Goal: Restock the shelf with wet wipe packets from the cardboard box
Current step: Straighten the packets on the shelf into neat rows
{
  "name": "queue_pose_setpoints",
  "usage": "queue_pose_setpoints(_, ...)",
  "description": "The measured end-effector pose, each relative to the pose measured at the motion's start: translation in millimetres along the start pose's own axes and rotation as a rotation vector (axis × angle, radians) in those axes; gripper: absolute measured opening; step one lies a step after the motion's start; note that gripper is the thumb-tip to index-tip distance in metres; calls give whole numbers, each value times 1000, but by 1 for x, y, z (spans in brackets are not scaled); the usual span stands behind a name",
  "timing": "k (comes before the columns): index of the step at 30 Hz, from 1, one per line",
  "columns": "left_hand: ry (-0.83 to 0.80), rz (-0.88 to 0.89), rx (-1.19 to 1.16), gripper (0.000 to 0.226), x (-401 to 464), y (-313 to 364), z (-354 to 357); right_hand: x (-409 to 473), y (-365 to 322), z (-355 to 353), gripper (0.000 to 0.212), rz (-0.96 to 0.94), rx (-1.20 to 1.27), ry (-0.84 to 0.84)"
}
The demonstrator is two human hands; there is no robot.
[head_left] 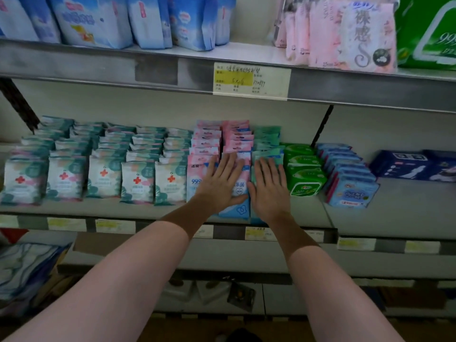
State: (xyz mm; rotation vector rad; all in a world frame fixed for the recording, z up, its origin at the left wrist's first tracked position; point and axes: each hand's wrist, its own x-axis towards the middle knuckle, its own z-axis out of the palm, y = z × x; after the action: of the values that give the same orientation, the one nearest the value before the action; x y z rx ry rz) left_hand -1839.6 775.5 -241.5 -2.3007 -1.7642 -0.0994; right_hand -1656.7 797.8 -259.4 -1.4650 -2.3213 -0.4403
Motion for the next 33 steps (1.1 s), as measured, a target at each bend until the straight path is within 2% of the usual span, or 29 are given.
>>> queue_pose_setpoints(9, -28, -34, 47, 96, 2, 3, 1, 4, 1, 1, 61, 1, -17, -29)
queue_pose_setpoints(15, -17, 42, 92, 76, -26, -1, -24, -1, -16, -30, 59, 46, -59, -35)
queue_pose_setpoints(20, -51, 100, 59, 77, -77, -24, -49, -23, -57, -68, 57, 76, -15, -68)
queue_pose_setpoints(22, -53, 68, 64, 77, -87, -34, -61, -32, -68, -77, 57, 41, -33, -74)
queue_pose_setpoints(25, -89, 31, 36, 74, -96, -39, -78, -40, -80, -92, 59, 89, -13, -92)
queue_pose_setpoints(28, -99, 31, -2, 73, -102, -39, -89, -43, -85, -100, 60, 77, -16, -139)
queue_pose_setpoints(33, -118, 36, -24, 75, -88, -37, -96, -27, -73, -104, 61, 92, 10, -126)
